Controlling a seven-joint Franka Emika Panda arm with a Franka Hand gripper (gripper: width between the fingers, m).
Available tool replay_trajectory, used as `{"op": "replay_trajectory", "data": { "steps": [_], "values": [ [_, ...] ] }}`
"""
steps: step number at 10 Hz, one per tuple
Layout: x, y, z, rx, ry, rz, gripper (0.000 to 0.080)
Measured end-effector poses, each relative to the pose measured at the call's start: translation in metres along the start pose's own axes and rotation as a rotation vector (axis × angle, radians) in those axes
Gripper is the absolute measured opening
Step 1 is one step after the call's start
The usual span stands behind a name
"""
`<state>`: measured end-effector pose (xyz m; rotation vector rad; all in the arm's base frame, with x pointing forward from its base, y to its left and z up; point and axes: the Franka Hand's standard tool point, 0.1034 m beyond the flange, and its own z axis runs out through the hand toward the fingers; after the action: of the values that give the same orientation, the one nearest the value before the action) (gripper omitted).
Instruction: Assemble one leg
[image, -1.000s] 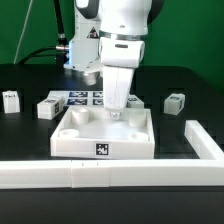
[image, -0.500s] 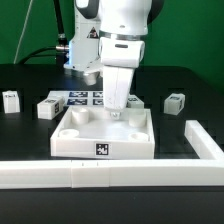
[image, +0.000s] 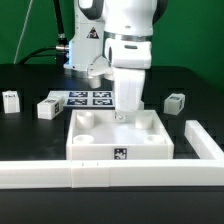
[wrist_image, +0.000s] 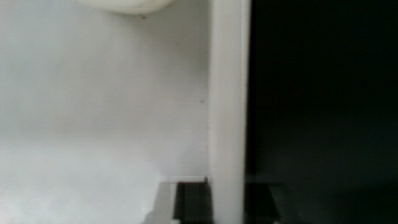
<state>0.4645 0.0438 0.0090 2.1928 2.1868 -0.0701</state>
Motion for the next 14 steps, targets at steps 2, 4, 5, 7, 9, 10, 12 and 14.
{"op": "replay_trajectory", "data": {
  "steps": [2, 4, 5, 7, 9, 10, 12, 14],
  "values": [
    [0.010, 0.005, -0.001, -0.001, -0.003, -0.025, 0.0058],
    [0.009, 0.005, -0.001, -0.002, -0.003, -0.022, 0.0058],
    [0.009, 0.005, -0.001, -0.002, -0.003, -0.022, 0.0058],
    [0.012, 0.009, -0.001, -0.001, -0.004, -0.020, 0.0058],
    [0.021, 0.021, -0.002, -0.009, -0.002, -0.031, 0.0058],
    [0.022, 0.022, -0.002, -0.010, -0.002, -0.033, 0.0058],
    [0.029, 0.026, -0.002, -0.016, 0.001, -0.033, 0.0058],
    [0.034, 0.035, -0.003, -0.024, 0.003, -0.019, 0.0058]
  ]
}}
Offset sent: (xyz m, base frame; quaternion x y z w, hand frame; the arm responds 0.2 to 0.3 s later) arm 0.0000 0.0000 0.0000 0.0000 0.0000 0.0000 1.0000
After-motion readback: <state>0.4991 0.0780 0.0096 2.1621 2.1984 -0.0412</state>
